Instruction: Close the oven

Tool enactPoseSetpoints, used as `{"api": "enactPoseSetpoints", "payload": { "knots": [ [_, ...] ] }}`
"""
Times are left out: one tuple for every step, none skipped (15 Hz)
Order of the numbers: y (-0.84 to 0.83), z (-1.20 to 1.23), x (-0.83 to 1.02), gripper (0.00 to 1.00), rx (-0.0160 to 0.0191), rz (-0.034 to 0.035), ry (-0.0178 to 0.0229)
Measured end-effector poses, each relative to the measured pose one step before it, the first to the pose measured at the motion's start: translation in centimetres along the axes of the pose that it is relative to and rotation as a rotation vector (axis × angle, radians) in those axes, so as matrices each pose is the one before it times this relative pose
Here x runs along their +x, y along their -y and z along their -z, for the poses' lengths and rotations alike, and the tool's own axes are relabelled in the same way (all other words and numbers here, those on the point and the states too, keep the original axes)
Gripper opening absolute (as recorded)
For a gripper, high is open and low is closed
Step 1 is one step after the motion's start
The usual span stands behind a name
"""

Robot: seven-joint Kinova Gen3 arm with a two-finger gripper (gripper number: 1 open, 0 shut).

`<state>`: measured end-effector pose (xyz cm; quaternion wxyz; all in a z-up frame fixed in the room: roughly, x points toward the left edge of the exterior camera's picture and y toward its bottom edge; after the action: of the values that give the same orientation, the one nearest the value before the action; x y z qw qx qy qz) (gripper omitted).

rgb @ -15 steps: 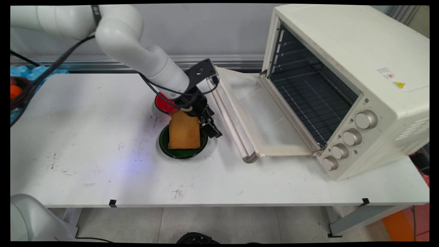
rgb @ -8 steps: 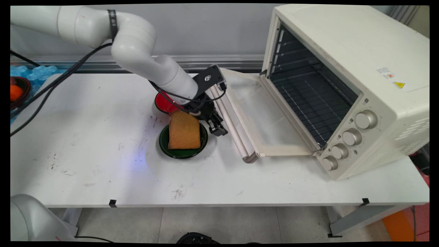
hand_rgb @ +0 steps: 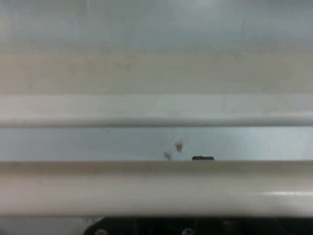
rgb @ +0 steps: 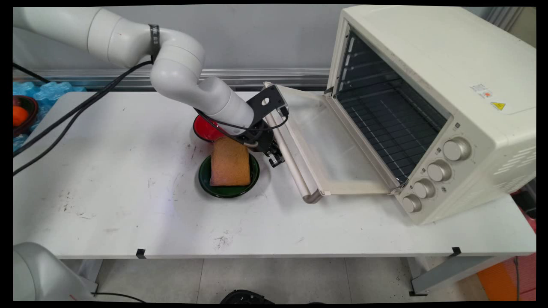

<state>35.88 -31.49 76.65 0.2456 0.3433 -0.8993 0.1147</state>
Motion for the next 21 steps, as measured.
{"api": "enactPoseSetpoints", "payload": {
  "knots": [
    [0.006, -0.189, 0.005, 0.0, 0.00404, 0.00789, -0.00677],
    [-0.003, -0.124, 0.026, 0.0, 0.00323, 0.00649, -0.00667],
    [0.002, -0.105, 0.018, 0.0, 0.00308, 0.00667, -0.00693],
    [0.013, -0.058, 0.028, 0.0, 0.00227, 0.0044, -0.0058],
    [0.023, -0.057, 0.044, 0.0, 0.00278, 0.00512, -0.00742],
    [0.038, -0.055, 0.098, 0.0, 0.00426, 0.00697, -0.01112],
    [0.035, -0.01, 0.108, 0.0, 0.00305, 0.00365, -0.00902],
    [0.044, 0.004, 0.138, 0.0, 0.00297, 0.00345, -0.00932],
    [0.035, 0.022, 0.116, 0.0, 0.00201, 0.00223, -0.00667],
    [0.066, 0.054, 0.227, 0.0, 0.00338, 0.00268, -0.0119],
    [0.058, 0.09, 0.29, 0.0, 0.00276, 0.00139, -0.01267],
    [0.061, 0.106, 0.325, 0.0, 0.00242, 0.00008, -0.01265],
    [0.038, 0.073, 0.234, 0.0, 0.00117, -0.00032, -0.00853],
    [0.055, 0.126, 0.341, 0.0, 0.00107, -0.0021, -0.01132],
    [0.037, 0.094, 0.282, 0.0, 0.00026, -0.00252, -0.00822],
    [0.058, 0.146, 0.447, 0.0, 0.00024, -0.00293, -0.01196],
    [0.047, 0.122, 0.381, 0.0, 0.00023, -0.00288, -0.01015],
    [0.054, 0.134, 0.458, 0.0, 0.00036, -0.00316, -0.01164],
    [0.065, 0.165, 0.571, 0.0, 0.00056, -0.00315, -0.01428],
    [0.04, 0.097, 0.403, 0.0, -0.00005, -0.00179, -0.00976],
    [0.043, 0.082, 0.462, 0.0, -0.00003, -0.00183, -0.01006]
  ]
}}
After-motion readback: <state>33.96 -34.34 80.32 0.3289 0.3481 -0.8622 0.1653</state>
